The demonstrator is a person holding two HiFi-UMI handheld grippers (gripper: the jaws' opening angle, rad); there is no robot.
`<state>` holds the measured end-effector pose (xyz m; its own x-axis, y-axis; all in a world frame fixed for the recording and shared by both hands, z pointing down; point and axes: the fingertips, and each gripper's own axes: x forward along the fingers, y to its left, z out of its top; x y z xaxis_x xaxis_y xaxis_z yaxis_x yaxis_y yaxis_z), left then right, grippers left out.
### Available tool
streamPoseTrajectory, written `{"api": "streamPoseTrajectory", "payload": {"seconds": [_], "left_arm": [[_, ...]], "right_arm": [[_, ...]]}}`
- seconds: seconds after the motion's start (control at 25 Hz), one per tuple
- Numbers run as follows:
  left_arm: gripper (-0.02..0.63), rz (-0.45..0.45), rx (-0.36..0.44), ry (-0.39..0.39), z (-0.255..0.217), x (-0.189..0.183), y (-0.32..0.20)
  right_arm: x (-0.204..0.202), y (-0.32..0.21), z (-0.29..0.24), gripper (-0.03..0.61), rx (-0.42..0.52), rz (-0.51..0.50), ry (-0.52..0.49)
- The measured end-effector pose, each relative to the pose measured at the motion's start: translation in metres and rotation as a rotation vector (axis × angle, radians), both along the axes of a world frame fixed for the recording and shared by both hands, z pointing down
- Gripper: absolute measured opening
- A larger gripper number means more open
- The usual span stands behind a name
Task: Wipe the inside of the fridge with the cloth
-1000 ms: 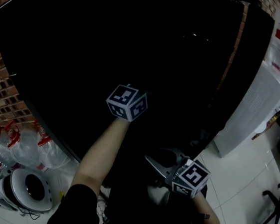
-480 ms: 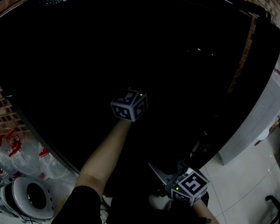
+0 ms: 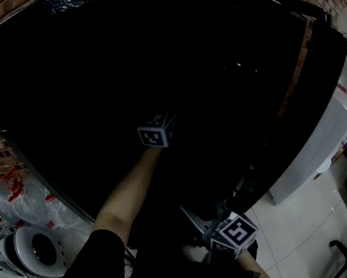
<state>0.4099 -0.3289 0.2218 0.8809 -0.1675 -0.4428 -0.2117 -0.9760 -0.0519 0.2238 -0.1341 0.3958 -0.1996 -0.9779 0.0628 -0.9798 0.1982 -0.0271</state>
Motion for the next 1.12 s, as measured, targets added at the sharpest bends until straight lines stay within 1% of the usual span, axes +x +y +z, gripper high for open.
{"api": "streamPoseTrajectory", "payload": {"seconds": [0.2, 0.32, 0.36, 0.44, 0.52, 0.6, 0.68, 0.88, 1.0, 1.12], "left_arm": [[0.044, -0.019, 0.013, 0.018, 0.001, 0.000, 0.000], [0.044, -0.025, 0.015, 0.004, 0.002, 0.001, -0.001], [0.044, -0.027, 0.006, -0.004, 0.003, 0.001, -0.002], [0.044, -0.029, -0.035, -0.016, 0.006, -0.001, -0.005], [0.046, -0.019, -0.082, -0.008, 0.007, -0.011, -0.004], [0.046, 0.012, -0.113, 0.028, 0.004, -0.029, 0.007], [0.046, 0.053, -0.114, 0.052, 0.005, -0.046, 0.025], [0.046, 0.153, -0.056, 0.011, 0.028, -0.072, 0.079], [0.046, 0.217, -0.057, 0.016, 0.035, -0.099, 0.108], [0.046, 0.275, -0.085, 0.014, 0.044, -0.128, 0.128]], "right_arm": [[0.000, 0.000, 0.000, 0.060, 0.000, -0.004, -0.009], [0.001, 0.000, 0.000, 0.060, 0.001, -0.005, -0.015], [0.001, 0.001, 0.000, 0.060, 0.001, -0.005, -0.020], [-0.001, 0.002, 0.000, 0.058, 0.006, -0.007, -0.030], [-0.003, 0.006, -0.003, 0.059, 0.012, -0.009, -0.029], [-0.004, 0.011, -0.005, 0.059, 0.017, -0.008, -0.024], [-0.004, 0.015, -0.008, 0.058, 0.026, 0.000, -0.024], [-0.013, 0.030, -0.009, 0.058, 0.023, 0.004, -0.007], [-0.024, 0.042, -0.016, 0.059, 0.046, -0.006, 0.001], [-0.035, 0.055, -0.018, 0.059, 0.047, -0.017, -0.013]]}}
